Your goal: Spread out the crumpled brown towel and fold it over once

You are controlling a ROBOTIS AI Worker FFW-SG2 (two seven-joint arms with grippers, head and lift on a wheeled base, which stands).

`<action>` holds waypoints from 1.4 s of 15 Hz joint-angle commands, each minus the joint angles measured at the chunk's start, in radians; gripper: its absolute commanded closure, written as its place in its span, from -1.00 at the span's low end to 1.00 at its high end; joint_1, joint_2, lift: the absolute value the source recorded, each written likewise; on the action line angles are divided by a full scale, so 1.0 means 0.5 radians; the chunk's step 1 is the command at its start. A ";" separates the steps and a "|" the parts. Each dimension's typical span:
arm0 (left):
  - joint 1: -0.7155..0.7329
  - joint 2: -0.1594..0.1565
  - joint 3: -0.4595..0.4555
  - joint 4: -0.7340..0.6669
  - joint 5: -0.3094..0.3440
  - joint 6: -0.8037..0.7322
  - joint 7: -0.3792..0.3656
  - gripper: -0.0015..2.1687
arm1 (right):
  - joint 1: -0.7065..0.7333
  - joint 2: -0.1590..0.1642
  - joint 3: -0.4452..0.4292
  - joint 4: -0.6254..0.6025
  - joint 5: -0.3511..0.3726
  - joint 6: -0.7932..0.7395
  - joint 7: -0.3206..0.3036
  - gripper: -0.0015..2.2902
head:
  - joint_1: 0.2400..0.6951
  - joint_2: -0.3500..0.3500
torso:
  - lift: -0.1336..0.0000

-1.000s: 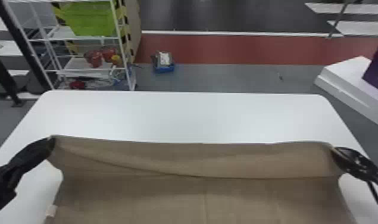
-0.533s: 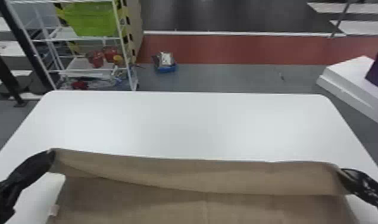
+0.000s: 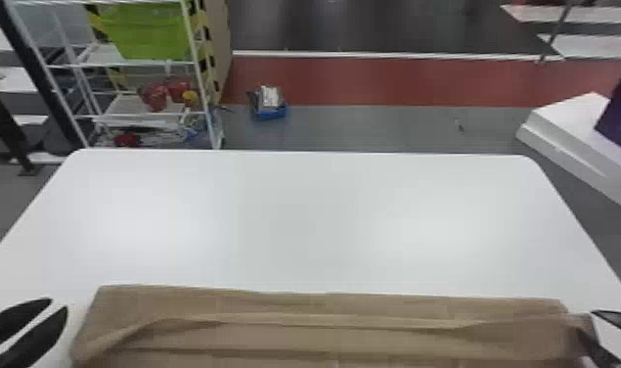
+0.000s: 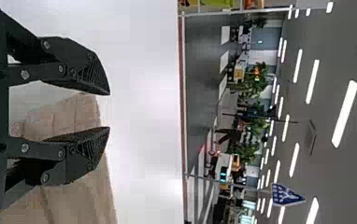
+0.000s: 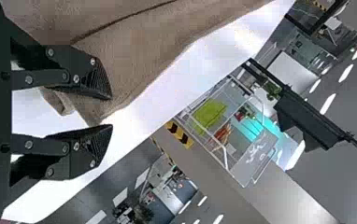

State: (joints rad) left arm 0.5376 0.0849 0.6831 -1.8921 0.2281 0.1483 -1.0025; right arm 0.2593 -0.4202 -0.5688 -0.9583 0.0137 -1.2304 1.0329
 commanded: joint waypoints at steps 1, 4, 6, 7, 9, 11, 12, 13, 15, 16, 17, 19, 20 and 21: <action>0.072 -0.007 0.073 -0.011 -0.033 0.064 -0.026 -0.99 | 0.070 -0.013 -0.050 -0.013 -0.003 0.030 -0.001 -0.70 | 1.00 -0.08 | -0.84; 0.112 -0.001 0.183 -0.023 -0.033 0.156 -0.020 -0.98 | 0.166 -0.031 -0.132 -0.096 -0.123 0.067 0.008 -0.78 | 1.00 -0.08 | -0.84; 0.103 0.005 0.232 -0.155 -0.030 0.684 0.051 -0.98 | 0.279 -0.016 -0.206 -0.381 -0.313 0.741 0.076 -0.93 | 1.00 -0.07 | -0.84; 0.094 0.002 0.244 -0.232 -0.014 0.862 0.072 -0.98 | 0.322 0.030 -0.286 -0.584 -0.417 1.140 0.143 -0.93 | 1.00 -0.09 | -0.84; 0.035 -0.004 0.281 -0.348 0.032 1.187 0.088 -0.97 | 0.325 0.119 -0.452 -0.915 -0.518 1.803 0.269 -0.93 | 1.00 -0.21 | -0.84; -0.051 -0.004 0.281 -0.453 0.019 1.524 0.127 -0.97 | 0.313 0.129 -0.534 -1.044 -0.586 2.147 0.296 -0.92 | 1.00 -0.37 | -0.84; -0.094 -0.004 0.272 -0.474 0.019 1.653 0.127 -0.96 | 0.297 0.129 -0.568 -1.050 -0.616 2.190 0.303 -0.92 | 1.00 -0.42 | -0.84; -0.140 -0.001 0.257 -0.474 0.016 1.788 0.121 -0.90 | 0.285 0.125 -0.583 -1.044 -0.626 2.220 0.306 -0.89 | 1.00 -0.47 | -0.84; -0.213 0.005 0.226 -0.474 -0.002 1.979 0.115 -0.74 | 0.267 0.116 -0.583 -1.013 -0.620 2.220 0.306 -0.86 | 1.00 -0.62 | -0.84; -0.241 0.011 0.220 -0.477 -0.002 2.083 0.100 -0.68 | 0.264 0.116 -0.583 -1.010 -0.613 2.220 0.303 -0.86 | 1.00 -0.67 | -0.84; -0.268 0.014 0.214 -0.477 -0.002 2.156 0.085 -0.61 | 0.258 0.119 -0.571 -1.004 -0.601 2.220 0.303 -0.85 | 1.00 -0.71 | -0.84; -0.299 0.020 0.171 -0.496 -0.021 2.218 0.085 -0.49 | 0.227 0.122 -0.547 -0.977 -0.561 2.208 0.303 -0.85 | 1.00 -0.76 | -0.84; -0.318 0.023 0.159 -0.526 -0.033 2.322 0.085 -0.44 | 0.212 0.125 -0.541 -0.967 -0.549 2.196 0.303 -0.85 | 1.00 -0.79 | -0.84; -0.321 0.030 0.131 -0.539 -0.070 2.353 0.085 -0.44 | 0.199 0.125 -0.531 -0.952 -0.534 2.190 0.300 -0.85 | 1.00 -0.80 | -0.84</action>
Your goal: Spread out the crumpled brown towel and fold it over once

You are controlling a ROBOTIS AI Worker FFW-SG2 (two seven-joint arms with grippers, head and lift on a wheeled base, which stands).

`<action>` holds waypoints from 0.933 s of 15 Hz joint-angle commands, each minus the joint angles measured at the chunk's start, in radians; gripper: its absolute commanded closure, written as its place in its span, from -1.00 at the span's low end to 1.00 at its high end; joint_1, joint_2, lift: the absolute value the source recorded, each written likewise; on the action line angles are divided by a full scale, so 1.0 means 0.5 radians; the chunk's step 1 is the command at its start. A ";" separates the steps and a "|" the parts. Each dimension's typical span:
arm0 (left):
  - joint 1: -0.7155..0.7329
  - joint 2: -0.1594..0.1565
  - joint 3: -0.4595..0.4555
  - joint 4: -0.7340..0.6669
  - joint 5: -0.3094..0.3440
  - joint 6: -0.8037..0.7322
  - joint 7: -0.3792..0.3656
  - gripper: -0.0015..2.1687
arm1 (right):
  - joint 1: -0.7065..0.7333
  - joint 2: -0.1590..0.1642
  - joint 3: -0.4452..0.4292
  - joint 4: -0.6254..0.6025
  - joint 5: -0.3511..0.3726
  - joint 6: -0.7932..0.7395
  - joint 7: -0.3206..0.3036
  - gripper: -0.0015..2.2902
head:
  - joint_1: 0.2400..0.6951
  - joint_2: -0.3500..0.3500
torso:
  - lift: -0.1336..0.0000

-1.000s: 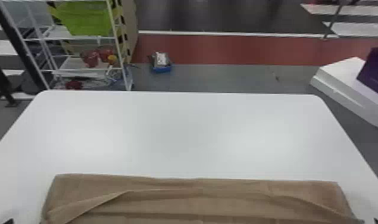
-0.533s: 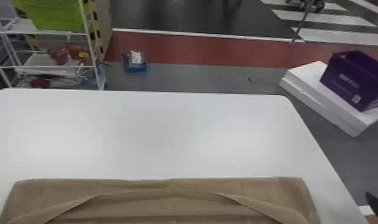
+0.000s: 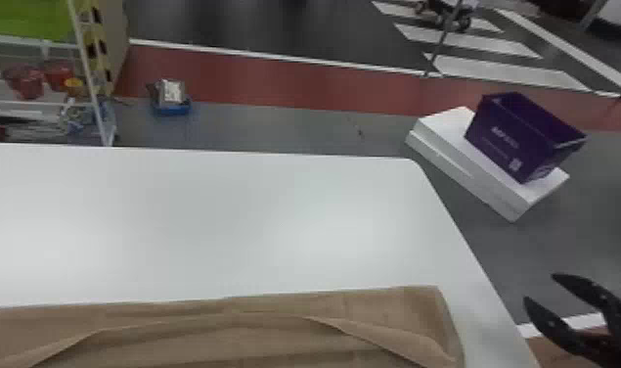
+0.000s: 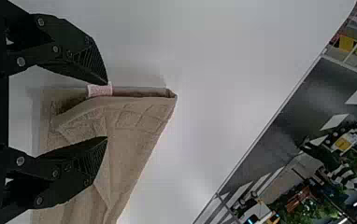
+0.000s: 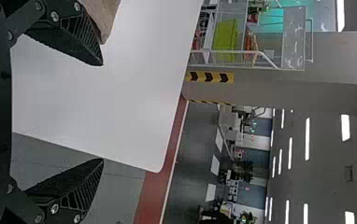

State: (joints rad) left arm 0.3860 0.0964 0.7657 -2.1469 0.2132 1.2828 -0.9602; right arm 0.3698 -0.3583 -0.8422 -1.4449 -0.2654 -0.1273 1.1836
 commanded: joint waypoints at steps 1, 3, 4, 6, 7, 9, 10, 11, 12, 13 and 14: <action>-0.020 0.010 -0.050 -0.035 -0.077 0.102 0.000 -0.44 | -0.031 0.002 0.021 0.030 0.034 -0.017 -0.002 -0.85 | 1.00 -0.81 | -0.84; -0.039 0.034 -0.105 -0.044 -0.156 0.237 0.003 -0.44 | -0.062 -0.007 0.034 0.070 0.043 -0.035 -0.002 -0.85 | 1.00 -0.83 | -0.84; -0.042 0.040 -0.120 -0.041 -0.172 0.243 0.003 -0.39 | -0.068 -0.017 0.037 0.086 0.043 -0.041 -0.002 -0.85 | 1.00 -0.84 | -0.84; -0.045 0.040 -0.129 -0.044 -0.199 0.256 0.015 -0.27 | -0.086 -0.026 0.049 0.119 0.049 -0.060 -0.002 -0.85 | 1.00 -0.86 | -0.84; -0.045 0.040 -0.129 -0.047 -0.208 0.268 0.012 -0.22 | -0.095 -0.029 0.052 0.138 0.055 -0.078 -0.005 -0.85 | 1.00 -0.86 | -0.84; -0.051 0.040 -0.126 -0.050 -0.215 0.268 0.024 0.24 | -0.104 -0.032 0.074 0.156 0.064 -0.103 -0.005 -0.85 | 1.00 -0.86 | -0.84; -0.051 0.044 -0.111 -0.072 -0.212 0.286 0.018 0.25 | -0.111 -0.032 0.077 0.159 0.067 -0.103 -0.005 -0.85 | 1.00 -0.85 | -0.84; -0.051 0.040 -0.093 -0.096 -0.196 0.317 0.006 0.25 | -0.111 -0.032 0.080 0.159 0.067 -0.103 -0.005 -0.85 | 1.00 -0.84 | -0.84; -0.051 0.040 -0.071 -0.130 -0.184 0.354 0.003 0.25 | -0.114 -0.032 0.086 0.159 0.067 -0.103 -0.008 -0.85 | 1.00 -0.83 | -0.84; -0.051 0.044 -0.059 -0.155 -0.178 0.403 0.000 0.25 | -0.114 -0.032 0.089 0.159 0.067 -0.103 -0.005 -0.85 | 1.00 -0.82 | -0.84; -0.051 0.044 -0.053 -0.167 -0.178 0.421 -0.003 0.25 | -0.114 -0.032 0.092 0.159 0.067 -0.103 -0.008 -0.85 | 1.00 -0.82 | -0.84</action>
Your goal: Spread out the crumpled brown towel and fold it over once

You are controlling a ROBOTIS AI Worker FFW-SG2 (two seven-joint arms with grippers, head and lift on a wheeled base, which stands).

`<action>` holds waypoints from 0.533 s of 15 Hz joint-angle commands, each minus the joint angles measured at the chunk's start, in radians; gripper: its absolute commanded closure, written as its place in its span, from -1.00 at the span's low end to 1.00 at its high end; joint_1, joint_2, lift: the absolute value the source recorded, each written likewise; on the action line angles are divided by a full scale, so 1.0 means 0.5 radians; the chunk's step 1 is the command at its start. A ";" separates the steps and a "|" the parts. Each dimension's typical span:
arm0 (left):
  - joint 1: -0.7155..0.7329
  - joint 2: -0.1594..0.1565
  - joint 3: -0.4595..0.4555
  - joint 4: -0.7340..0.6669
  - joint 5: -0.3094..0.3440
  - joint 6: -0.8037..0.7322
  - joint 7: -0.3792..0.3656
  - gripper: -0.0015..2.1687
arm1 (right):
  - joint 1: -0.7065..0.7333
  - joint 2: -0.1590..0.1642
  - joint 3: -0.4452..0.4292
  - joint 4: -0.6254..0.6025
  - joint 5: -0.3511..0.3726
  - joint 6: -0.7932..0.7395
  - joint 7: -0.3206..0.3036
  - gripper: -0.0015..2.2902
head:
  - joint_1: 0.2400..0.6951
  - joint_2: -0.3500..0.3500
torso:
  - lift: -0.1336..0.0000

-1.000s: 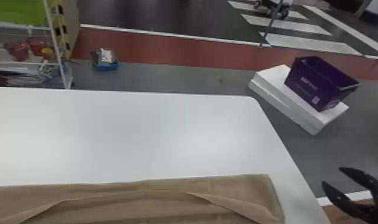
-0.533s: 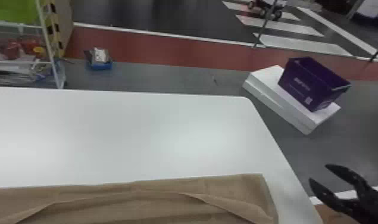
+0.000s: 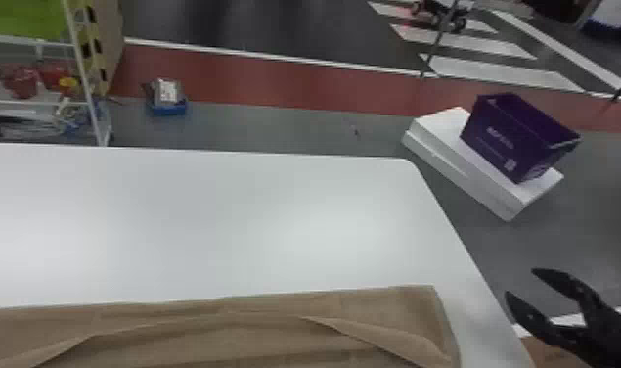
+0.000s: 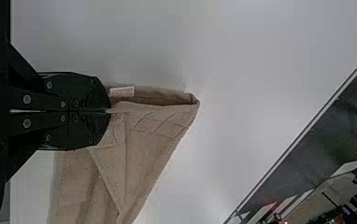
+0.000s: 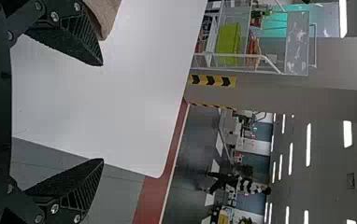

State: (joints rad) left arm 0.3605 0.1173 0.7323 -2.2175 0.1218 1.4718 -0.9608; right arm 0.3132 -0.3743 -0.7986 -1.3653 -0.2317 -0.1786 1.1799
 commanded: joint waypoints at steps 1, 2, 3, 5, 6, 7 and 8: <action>0.000 0.008 0.020 -0.035 0.008 0.080 -0.008 0.25 | 0.000 0.003 0.017 0.000 0.000 0.000 0.003 -0.85 | 1.00 -0.82 | -0.84; 0.000 0.011 0.020 -0.053 0.014 0.117 -0.014 0.25 | 0.000 0.003 0.033 -0.003 0.003 0.000 -0.001 -0.85 | 1.00 -0.81 | -0.84; -0.003 0.011 0.023 -0.069 0.023 0.148 -0.020 0.25 | -0.004 0.009 0.033 -0.012 -0.009 0.025 -0.001 -0.85 | 1.00 -0.81 | -0.84; -0.028 0.011 0.017 -0.075 0.030 0.160 -0.020 0.25 | 0.012 0.022 0.033 -0.141 -0.040 0.331 0.006 -0.88 | 1.00 -0.81 | -0.84; -0.037 0.011 0.017 -0.075 0.030 0.160 -0.020 0.25 | 0.015 0.034 0.026 -0.230 -0.061 0.472 0.015 -0.88 | 1.00 -0.80 | -0.84; -0.040 0.005 0.011 -0.072 0.023 0.160 -0.020 0.25 | 0.024 0.040 0.014 -0.340 -0.086 0.681 0.012 -0.88 | 1.00 -0.79 | -0.84; -0.040 -0.001 0.005 -0.069 0.011 0.160 -0.020 0.25 | 0.024 0.052 -0.001 -0.448 -0.098 0.933 0.012 -0.85 | 1.00 -0.77 | -0.84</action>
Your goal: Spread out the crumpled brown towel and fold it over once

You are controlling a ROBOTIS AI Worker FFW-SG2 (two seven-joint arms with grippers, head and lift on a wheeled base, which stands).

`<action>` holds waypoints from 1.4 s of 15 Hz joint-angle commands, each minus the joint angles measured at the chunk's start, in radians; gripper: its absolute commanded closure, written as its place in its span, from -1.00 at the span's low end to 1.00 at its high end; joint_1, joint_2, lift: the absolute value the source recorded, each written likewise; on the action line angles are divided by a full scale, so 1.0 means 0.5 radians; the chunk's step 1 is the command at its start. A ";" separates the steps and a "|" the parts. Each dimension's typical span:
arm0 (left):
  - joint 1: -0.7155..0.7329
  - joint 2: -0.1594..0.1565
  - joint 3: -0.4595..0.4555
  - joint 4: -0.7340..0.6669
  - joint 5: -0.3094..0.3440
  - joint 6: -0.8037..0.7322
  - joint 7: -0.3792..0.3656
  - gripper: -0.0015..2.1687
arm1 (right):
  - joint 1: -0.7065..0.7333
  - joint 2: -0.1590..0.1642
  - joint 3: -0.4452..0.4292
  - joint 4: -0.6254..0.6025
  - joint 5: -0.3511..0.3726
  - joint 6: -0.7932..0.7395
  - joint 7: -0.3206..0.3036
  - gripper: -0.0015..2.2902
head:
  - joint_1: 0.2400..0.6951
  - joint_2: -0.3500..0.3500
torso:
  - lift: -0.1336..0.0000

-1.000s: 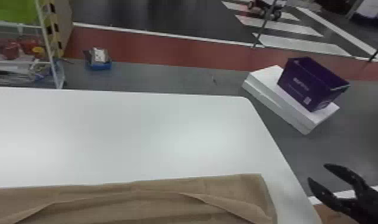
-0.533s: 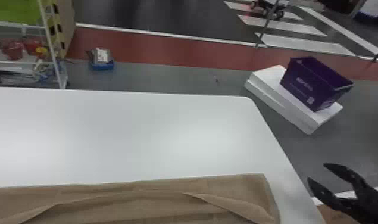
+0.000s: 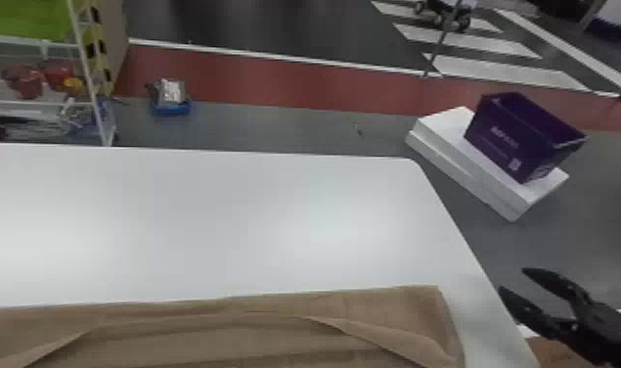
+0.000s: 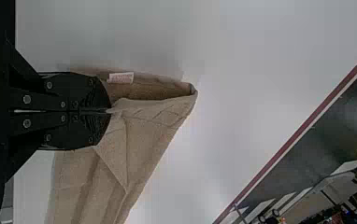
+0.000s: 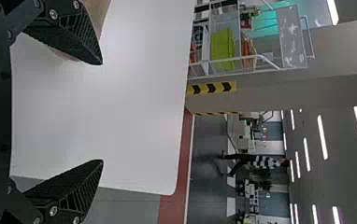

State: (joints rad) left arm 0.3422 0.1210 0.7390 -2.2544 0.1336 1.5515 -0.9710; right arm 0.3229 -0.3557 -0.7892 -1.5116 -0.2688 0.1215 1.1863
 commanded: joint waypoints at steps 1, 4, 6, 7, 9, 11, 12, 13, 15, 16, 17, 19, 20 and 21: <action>-0.003 -0.012 -0.008 0.005 -0.016 0.000 0.000 0.25 | 0.005 0.018 -0.038 -0.238 -0.055 0.602 -0.001 -0.84 | 1.00 -0.75 | -0.84; -0.003 -0.009 -0.002 0.017 -0.025 -0.006 0.003 0.25 | 0.005 0.027 -0.066 -0.431 -0.144 1.296 -0.001 -0.70 | 1.00 -0.68 | -0.84; -0.003 0.003 0.007 0.051 -0.019 -0.042 0.000 0.25 | 0.035 0.049 -0.057 -0.542 -0.134 1.639 -0.022 -0.68 | 1.00 -0.62 | -0.84; -0.003 0.003 0.010 0.066 -0.016 -0.067 0.000 0.25 | 0.066 0.061 -0.038 -0.585 -0.122 1.701 -0.032 -0.63 | 1.00 -0.58 | -0.84; -0.003 0.019 0.016 0.112 -0.013 -0.116 0.000 0.25 | 0.143 0.110 -0.026 -0.686 -0.113 1.836 -0.032 -0.59 | 1.00 -0.46 | -0.84; -0.003 0.034 0.035 0.140 -0.006 -0.128 0.000 0.25 | 0.186 0.116 -0.017 -0.781 -0.085 1.946 -0.035 -0.58 | 1.00 -0.36 | -0.84; -0.003 0.034 0.047 0.146 -0.003 -0.128 -0.012 0.25 | 0.189 0.107 -0.023 -0.803 -0.079 2.014 -0.035 -0.58 | 1.00 -0.32 | -0.84; -0.003 0.037 0.050 0.149 -0.003 -0.128 -0.015 0.25 | 0.189 0.098 -0.020 -0.818 -0.070 2.050 -0.035 -0.50 | 1.00 -0.28 | -0.84; -0.003 0.034 0.050 0.149 -0.003 -0.128 -0.019 0.25 | 0.186 0.092 0.011 -0.842 -0.027 2.130 -0.038 -0.44 | 1.00 -0.23 | -0.84; -0.003 0.034 0.050 0.152 -0.003 -0.128 -0.015 0.25 | 0.183 0.092 0.032 -0.842 -0.002 2.142 -0.038 -0.44 | 1.00 -0.22 | -0.84; 0.000 0.034 0.050 0.158 -0.003 -0.128 -0.019 0.25 | 0.183 0.092 0.063 -0.839 0.028 2.185 -0.041 -0.44 | 1.00 -0.21 | -0.84; 0.000 0.034 0.050 0.180 -0.003 -0.147 -0.022 0.25 | 0.189 0.092 0.078 -0.833 0.044 2.192 -0.038 -0.43 | 1.00 -0.17 | -0.84; 0.000 0.034 0.050 0.186 -0.003 -0.177 -0.025 0.25 | 0.189 0.089 0.078 -0.833 0.047 2.192 -0.038 -0.43 | 1.00 -0.15 | -0.84; 0.000 0.034 0.050 0.186 -0.003 -0.177 -0.025 0.25 | 0.189 0.089 0.094 -0.833 0.047 2.192 -0.035 -0.33 | 1.00 -0.15 | -0.84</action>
State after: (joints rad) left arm 0.3420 0.1381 0.7639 -2.1635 0.1319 1.4699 -0.9829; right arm 0.4171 -0.3109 -0.7501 -1.9288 -0.2470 1.2167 1.1675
